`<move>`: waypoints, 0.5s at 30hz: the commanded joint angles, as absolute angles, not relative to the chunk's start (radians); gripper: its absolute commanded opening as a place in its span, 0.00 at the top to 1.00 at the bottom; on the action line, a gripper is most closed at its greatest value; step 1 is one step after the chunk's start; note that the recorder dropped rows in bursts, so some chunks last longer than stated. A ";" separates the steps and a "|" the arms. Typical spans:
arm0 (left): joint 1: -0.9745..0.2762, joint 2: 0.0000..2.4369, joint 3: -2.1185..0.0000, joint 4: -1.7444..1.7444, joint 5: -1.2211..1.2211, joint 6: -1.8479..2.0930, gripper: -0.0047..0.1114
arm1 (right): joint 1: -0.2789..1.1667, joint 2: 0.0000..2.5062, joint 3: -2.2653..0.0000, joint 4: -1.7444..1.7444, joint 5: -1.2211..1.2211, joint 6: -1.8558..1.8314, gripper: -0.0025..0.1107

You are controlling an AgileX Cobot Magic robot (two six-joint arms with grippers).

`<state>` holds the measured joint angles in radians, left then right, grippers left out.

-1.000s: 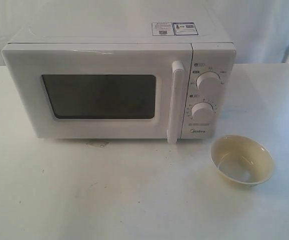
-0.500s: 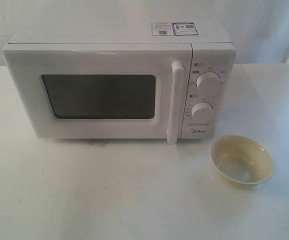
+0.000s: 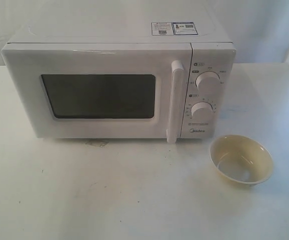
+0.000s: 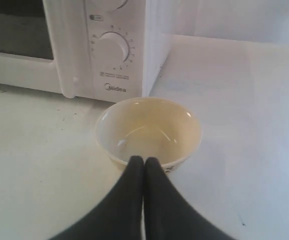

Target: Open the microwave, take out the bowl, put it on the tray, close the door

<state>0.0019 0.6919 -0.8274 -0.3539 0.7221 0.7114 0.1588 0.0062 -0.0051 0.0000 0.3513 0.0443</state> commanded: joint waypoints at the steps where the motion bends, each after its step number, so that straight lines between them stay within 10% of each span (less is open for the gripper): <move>1: -0.003 0.686 -0.833 -0.366 0.724 0.705 0.96 | 0.059 0.000 0.000 0.000 0.359 0.051 0.98; 15: -0.003 0.686 -0.833 -0.366 0.724 0.705 0.96 | 0.018 0.000 0.000 0.000 0.359 0.062 0.98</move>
